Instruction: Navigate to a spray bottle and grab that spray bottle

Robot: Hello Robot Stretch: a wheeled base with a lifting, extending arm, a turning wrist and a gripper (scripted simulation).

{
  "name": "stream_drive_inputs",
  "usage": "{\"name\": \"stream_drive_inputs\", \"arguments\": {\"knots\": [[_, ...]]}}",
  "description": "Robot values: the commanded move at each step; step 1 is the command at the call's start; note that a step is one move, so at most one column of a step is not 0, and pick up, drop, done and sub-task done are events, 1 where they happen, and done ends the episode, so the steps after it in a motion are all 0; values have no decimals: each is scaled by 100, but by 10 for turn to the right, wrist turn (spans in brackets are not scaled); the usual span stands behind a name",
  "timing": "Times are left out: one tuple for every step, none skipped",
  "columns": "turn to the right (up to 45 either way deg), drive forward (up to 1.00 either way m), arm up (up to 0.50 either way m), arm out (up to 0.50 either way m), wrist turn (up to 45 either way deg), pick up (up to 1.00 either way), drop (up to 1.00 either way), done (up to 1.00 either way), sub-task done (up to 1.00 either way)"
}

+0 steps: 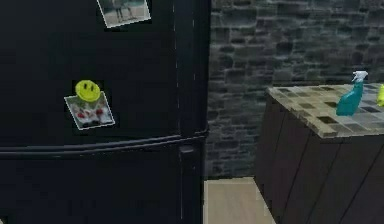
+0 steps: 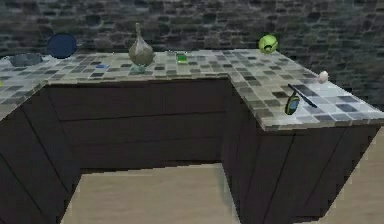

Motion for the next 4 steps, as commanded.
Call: {"name": "stream_drive_inputs", "arguments": {"knots": [[450, 0, 0, 0, 0, 0, 0, 0, 0], [120, 0, 0, 0, 0, 0, 0, 0, 0], [0, 100, 0, 0, 0, 0, 0, 0, 0], [0, 10, 0, 0, 0, 0, 0, 0, 0]]}}
